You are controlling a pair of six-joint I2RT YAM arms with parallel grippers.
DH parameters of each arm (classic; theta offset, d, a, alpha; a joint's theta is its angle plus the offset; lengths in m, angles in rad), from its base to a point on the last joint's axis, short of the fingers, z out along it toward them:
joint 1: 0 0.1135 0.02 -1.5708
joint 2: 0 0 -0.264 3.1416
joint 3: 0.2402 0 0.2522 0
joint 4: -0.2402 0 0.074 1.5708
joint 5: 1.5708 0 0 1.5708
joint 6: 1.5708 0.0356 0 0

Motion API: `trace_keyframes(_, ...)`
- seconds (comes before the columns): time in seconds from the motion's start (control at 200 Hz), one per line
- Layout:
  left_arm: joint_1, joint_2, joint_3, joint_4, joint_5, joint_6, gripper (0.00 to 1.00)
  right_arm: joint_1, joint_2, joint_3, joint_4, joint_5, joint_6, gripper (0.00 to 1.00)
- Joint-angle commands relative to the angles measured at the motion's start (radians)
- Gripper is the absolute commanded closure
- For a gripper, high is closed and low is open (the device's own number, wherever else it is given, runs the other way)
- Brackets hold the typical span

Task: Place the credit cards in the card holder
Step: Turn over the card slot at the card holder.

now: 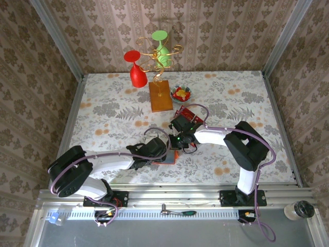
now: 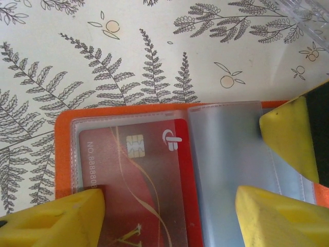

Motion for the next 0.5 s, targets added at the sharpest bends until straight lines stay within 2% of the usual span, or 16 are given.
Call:
trace_keyframes(0.0,-0.01,0.032,-0.017,-0.029,-0.016,-0.01,0.34,-0.001,0.014,0.018,-0.005,-0.024,0.012,1.0)
trace_keyframes(0.205,-0.01,0.063,-0.021,-0.025,-0.012,-0.016,0.41,-0.005,-0.017,0.035,-0.028,-0.021,0.01,0.98)
trace_keyframes(0.35,-0.01,0.063,-0.025,-0.019,-0.011,-0.017,0.42,-0.014,-0.061,0.017,-0.034,0.001,0.017,0.79)
trace_keyframes(0.495,-0.01,0.061,-0.026,-0.019,-0.014,-0.021,0.42,-0.02,-0.078,-0.01,-0.014,0.011,0.037,0.69)
